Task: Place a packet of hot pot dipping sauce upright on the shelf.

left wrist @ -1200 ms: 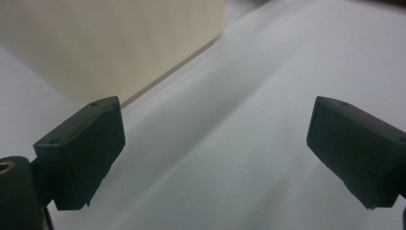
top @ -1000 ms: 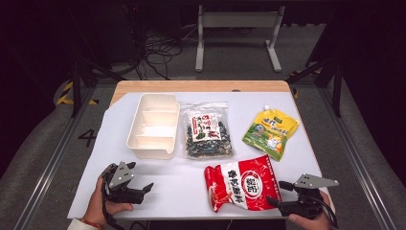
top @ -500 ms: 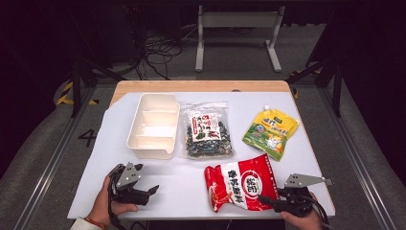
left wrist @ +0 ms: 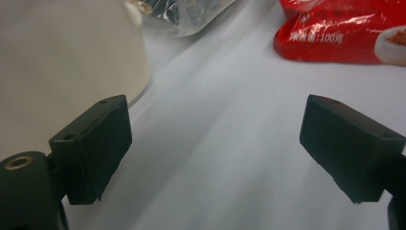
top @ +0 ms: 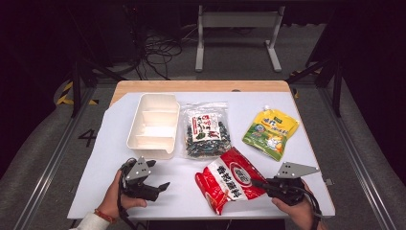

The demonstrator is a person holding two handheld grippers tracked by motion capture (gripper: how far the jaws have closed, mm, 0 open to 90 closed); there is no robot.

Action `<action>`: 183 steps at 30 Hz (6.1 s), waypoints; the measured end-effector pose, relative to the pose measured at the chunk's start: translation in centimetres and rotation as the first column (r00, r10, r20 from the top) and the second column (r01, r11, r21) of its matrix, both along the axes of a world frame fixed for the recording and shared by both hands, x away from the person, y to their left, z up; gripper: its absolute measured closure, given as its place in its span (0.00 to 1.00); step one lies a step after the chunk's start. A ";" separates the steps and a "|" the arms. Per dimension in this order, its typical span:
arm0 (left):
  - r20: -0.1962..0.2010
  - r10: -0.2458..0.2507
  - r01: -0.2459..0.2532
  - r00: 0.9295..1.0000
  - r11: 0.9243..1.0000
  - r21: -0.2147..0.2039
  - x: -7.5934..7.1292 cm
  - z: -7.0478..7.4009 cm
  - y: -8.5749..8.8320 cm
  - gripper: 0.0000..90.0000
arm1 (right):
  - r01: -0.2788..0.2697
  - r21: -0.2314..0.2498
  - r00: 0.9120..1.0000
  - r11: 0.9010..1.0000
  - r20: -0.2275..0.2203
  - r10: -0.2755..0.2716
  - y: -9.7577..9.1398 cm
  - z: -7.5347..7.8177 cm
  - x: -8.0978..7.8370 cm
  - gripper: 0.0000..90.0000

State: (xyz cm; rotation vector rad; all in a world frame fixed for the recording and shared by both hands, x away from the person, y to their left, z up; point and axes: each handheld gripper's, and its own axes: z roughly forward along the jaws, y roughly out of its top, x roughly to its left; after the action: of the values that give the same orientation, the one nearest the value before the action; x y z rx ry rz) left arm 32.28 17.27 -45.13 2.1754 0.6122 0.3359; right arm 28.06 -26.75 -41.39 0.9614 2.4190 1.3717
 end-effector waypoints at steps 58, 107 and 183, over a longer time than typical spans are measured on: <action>0.190 -0.179 0.232 0.965 0.923 -0.306 5.4 9.7 -1.0 1.00 | 0.074 -0.082 0.982 0.994 0.181 -0.058 -0.6 1.6 -2.5 0.27; 0.094 0.083 -0.057 0.992 0.968 -0.245 22.0 9.3 3.9 1.00 | 0.073 -0.189 0.997 0.979 0.052 -0.064 -0.3 -2.3 -2.3 0.29; 0.229 0.238 -0.190 0.944 0.958 -0.213 1.9 7.6 7.2 0.19 | 0.353 -0.071 0.933 0.933 0.101 -0.346 -8.5 0.3 4.8 0.32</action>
State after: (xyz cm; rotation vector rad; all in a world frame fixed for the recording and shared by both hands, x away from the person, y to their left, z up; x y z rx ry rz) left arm 34.21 24.50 -37.54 1.8503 0.7078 0.6357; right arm 32.90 -35.22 -41.13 1.2117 2.0954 1.1448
